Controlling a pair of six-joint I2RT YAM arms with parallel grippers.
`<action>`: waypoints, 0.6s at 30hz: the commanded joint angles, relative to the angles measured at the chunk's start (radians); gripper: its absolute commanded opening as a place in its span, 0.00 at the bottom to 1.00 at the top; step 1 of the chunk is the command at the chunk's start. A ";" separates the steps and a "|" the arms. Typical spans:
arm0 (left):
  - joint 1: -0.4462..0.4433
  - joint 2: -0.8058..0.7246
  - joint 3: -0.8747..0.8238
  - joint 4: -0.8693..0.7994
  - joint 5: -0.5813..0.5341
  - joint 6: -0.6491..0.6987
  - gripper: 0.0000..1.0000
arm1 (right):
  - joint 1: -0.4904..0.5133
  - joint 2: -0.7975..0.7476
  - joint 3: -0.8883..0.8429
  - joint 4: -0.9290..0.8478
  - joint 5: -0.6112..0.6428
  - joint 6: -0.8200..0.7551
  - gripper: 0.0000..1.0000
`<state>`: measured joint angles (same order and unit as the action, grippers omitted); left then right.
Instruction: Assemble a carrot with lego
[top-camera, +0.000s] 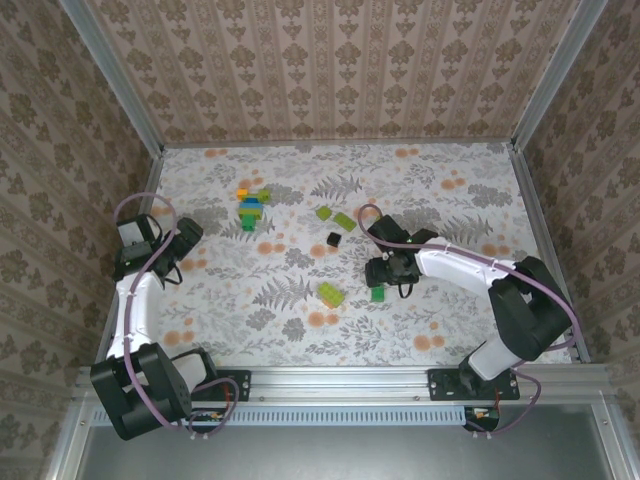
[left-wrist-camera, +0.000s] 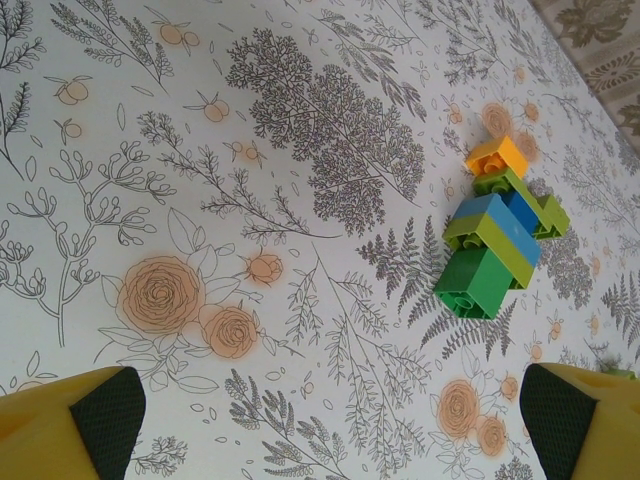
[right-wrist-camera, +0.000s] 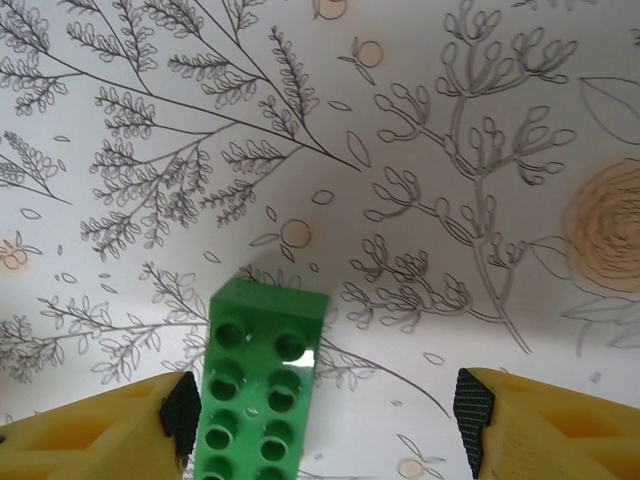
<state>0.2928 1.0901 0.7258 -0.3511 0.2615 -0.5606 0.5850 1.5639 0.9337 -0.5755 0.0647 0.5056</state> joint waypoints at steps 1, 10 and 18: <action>-0.007 0.008 0.011 0.002 -0.010 0.018 1.00 | 0.010 0.026 -0.009 0.033 -0.042 0.042 0.70; -0.008 0.011 0.012 0.003 -0.011 0.017 1.00 | 0.032 0.073 0.001 0.023 -0.040 0.036 0.65; -0.010 0.013 0.011 0.003 -0.011 0.017 1.00 | 0.051 0.080 -0.007 0.023 -0.049 0.039 0.51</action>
<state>0.2874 1.0969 0.7258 -0.3508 0.2611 -0.5606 0.6262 1.6306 0.9340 -0.5484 0.0326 0.5316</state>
